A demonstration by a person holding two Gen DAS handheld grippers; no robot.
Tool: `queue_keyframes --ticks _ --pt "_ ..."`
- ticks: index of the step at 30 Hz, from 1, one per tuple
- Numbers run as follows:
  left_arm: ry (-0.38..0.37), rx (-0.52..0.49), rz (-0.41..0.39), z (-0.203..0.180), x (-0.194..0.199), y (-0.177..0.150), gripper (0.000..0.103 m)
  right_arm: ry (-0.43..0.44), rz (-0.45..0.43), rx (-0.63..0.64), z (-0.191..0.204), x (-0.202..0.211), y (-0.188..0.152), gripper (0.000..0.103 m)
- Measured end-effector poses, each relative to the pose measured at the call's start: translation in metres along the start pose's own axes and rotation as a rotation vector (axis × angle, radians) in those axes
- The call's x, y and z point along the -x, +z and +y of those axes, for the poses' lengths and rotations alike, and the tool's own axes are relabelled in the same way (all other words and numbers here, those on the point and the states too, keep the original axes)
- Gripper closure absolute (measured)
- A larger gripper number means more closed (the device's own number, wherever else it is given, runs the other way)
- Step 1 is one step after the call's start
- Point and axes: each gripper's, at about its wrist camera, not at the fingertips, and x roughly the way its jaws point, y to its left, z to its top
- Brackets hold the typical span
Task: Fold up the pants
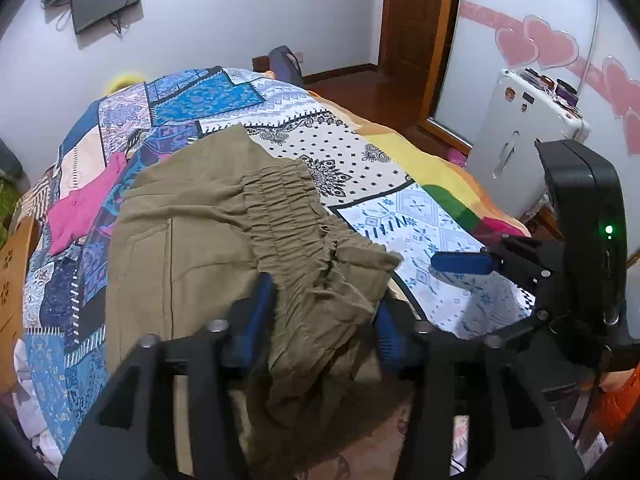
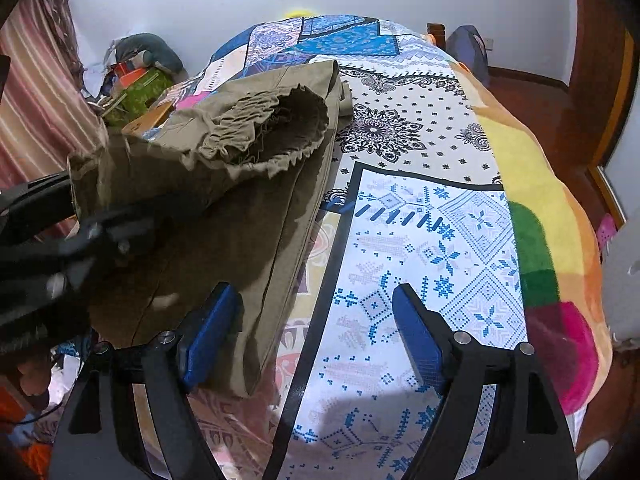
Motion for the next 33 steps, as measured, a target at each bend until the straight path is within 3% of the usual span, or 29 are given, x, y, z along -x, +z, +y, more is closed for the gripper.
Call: queue_keyframes --ticks 5,9,12,14,19,22,26,33 --pt "0.015 -0.026 -0.061 -0.002 0.030 0.001 0.046 -0.030 -0.029 0.005 -0.002 0.016 -0.001 0.025" --pt "0.009 0.005 -0.141 0.014 0.066 0.003 0.039 -0.025 -0.075 0.013 -0.004 0.034 0.002 0.025" --pt "0.045 0.020 -0.161 0.034 0.077 0.002 0.037 -0.034 -0.110 0.016 -0.003 0.044 0.008 0.025" --pt "0.080 0.029 -0.140 0.048 0.074 -0.001 0.036 -0.024 -0.130 0.006 -0.003 0.050 0.013 0.025" --pt "0.016 0.105 -0.009 0.078 0.041 -0.021 0.036 0.001 -0.177 0.015 0.008 0.058 0.027 0.025" --pt "0.021 0.121 0.054 0.079 0.018 -0.038 0.035 0.029 -0.195 0.035 0.020 0.057 0.035 0.025" --pt "0.055 0.095 0.021 0.068 0.014 -0.050 0.031 0.061 -0.191 0.064 0.039 0.045 0.041 0.025" --pt "-0.014 0.126 0.032 0.084 0.029 -0.050 0.030 0.055 -0.089 0.049 0.036 0.008 0.020 0.025"
